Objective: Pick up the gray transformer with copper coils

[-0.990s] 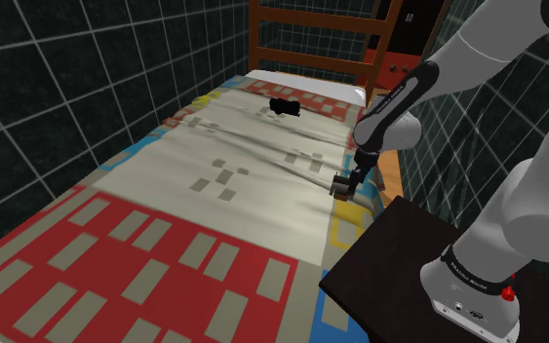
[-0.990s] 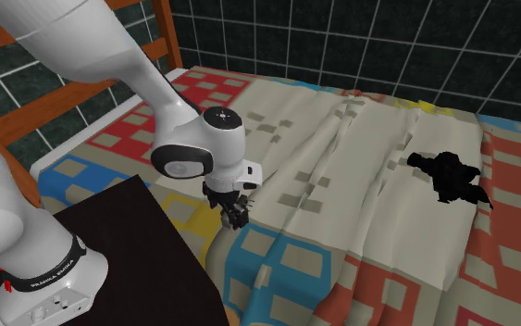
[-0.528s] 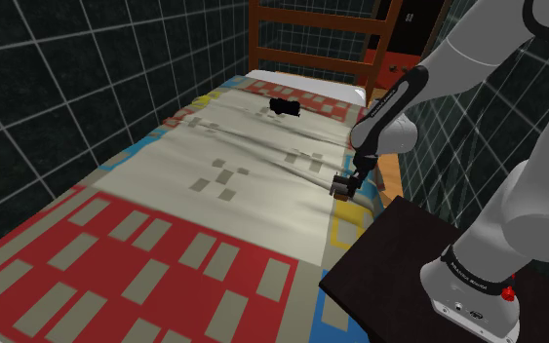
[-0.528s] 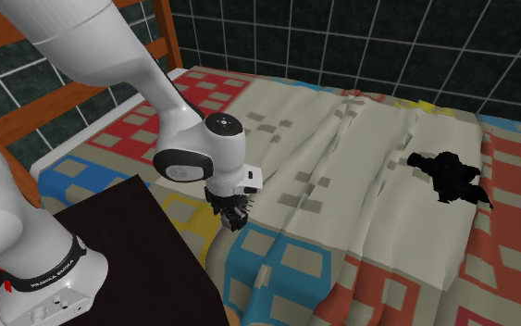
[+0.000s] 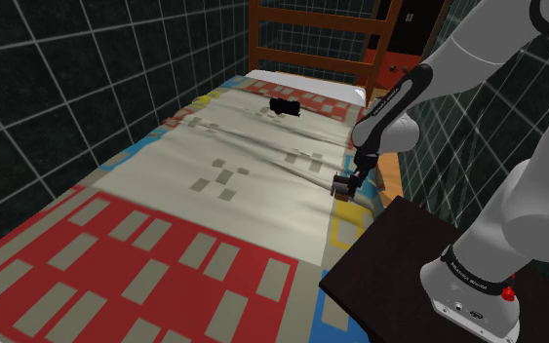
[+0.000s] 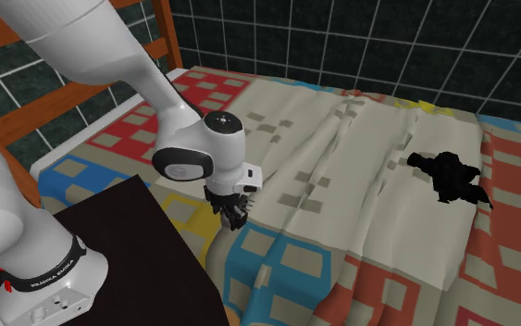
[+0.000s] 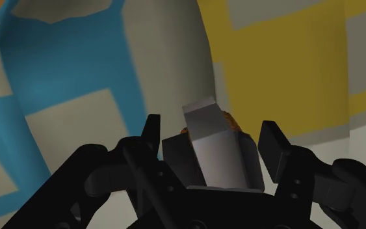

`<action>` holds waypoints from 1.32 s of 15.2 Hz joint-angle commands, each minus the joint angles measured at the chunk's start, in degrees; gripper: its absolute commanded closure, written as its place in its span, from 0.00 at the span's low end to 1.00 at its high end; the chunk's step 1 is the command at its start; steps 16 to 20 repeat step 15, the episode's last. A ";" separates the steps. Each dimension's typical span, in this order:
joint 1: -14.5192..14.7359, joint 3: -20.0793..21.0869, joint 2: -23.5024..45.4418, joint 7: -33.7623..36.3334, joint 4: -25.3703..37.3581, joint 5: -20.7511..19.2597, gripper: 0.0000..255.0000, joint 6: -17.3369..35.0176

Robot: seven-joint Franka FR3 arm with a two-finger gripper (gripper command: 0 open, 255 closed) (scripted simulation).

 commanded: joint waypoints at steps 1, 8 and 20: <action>0.42 -0.92 -1.96 2.03 -0.24 -2.61 1.00 -1.44; 0.12 -2.36 -9.35 8.28 -0.61 -10.91 1.00 -7.50; -0.85 -2.09 -14.30 11.41 -0.24 -14.93 1.00 -12.37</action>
